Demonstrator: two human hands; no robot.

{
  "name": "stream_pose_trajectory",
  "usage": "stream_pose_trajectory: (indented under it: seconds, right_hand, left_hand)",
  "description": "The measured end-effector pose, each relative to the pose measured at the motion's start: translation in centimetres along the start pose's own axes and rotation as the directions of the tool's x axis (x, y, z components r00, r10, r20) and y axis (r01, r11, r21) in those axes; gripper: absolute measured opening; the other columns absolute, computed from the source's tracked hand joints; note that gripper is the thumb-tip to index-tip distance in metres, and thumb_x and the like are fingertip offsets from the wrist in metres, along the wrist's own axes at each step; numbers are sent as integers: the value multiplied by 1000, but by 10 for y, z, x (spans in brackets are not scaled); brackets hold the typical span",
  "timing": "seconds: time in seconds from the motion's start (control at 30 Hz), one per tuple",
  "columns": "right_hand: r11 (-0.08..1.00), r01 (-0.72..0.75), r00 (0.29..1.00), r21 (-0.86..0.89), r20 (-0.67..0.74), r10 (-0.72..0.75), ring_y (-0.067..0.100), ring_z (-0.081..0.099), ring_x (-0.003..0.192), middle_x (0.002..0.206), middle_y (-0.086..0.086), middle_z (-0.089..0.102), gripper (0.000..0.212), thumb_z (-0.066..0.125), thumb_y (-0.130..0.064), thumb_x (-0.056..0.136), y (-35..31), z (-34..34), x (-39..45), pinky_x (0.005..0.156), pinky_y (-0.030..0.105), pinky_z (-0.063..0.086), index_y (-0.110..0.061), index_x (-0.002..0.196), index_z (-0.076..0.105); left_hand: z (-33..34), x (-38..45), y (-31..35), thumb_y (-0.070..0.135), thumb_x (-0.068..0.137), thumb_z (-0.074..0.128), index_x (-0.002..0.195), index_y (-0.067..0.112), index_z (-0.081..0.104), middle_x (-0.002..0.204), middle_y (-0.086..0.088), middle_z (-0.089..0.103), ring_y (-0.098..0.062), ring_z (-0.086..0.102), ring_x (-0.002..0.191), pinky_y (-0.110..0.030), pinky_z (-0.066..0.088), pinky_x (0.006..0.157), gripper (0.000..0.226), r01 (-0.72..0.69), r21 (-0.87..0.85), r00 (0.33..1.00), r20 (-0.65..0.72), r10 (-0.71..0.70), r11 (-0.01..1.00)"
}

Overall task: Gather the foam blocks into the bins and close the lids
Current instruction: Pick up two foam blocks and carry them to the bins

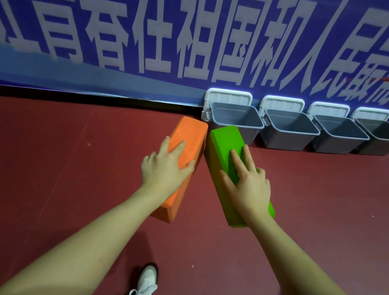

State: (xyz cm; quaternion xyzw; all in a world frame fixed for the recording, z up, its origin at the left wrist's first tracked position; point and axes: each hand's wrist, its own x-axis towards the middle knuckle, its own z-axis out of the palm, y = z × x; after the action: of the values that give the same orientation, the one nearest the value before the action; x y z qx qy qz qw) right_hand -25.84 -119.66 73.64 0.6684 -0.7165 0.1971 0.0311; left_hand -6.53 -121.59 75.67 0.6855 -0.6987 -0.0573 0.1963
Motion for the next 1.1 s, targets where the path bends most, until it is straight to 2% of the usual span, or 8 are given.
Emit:
stream_pose_trajectory:
  seconds: [0.47, 0.73, 0.93, 1.1]
  right_hand:
    - [996, -63, 998, -57, -23, 62, 39, 49, 111, 161, -9, 14, 57, 48, -53, 93, 28, 83, 322, 82, 42, 42, -37, 146, 34]
    - [996, -80, 997, -42, -14, 79, 38, 47, 114, 161, -7, 12, 58, 44, -53, 94, 107, 137, 500, 86, 44, 42, -38, 148, 30]
    - [997, -57, 998, -52, 23, 58, 39, 47, 116, 161, -7, 11, 59, 43, -54, 94, 174, 159, 636, 88, 45, 43, -37, 149, 29]
    - [998, -55, 995, -38, 80, 58, 39, 46, 118, 161, -7, 9, 59, 43, -53, 94, 213, 186, 723, 91, 45, 42, -37, 149, 27]
  left_hand:
    - [70, 350, 28, 54, 90, 49, 145, 36, 36, 157, -5, 24, -36, 53, 117, -38, 39, 97, 59, -129, 22, 990, 61, 127, 991]
    - [145, 527, 90, 54, 92, 46, 146, 36, 34, 157, -5, 23, -34, 51, 121, -38, 38, 98, 59, -151, 19, 986, 71, 149, 988]
    - [194, 648, 152, 55, 92, 45, 147, 35, 33, 157, -5, 23, -33, 48, 125, -38, 38, 99, 59, -109, -6, 991, 82, 109, 994]
    - [232, 732, 178, 55, 92, 45, 146, 35, 34, 157, -5, 24, -31, 48, 125, -38, 38, 99, 59, -78, -18, 992, 97, 79, 997]
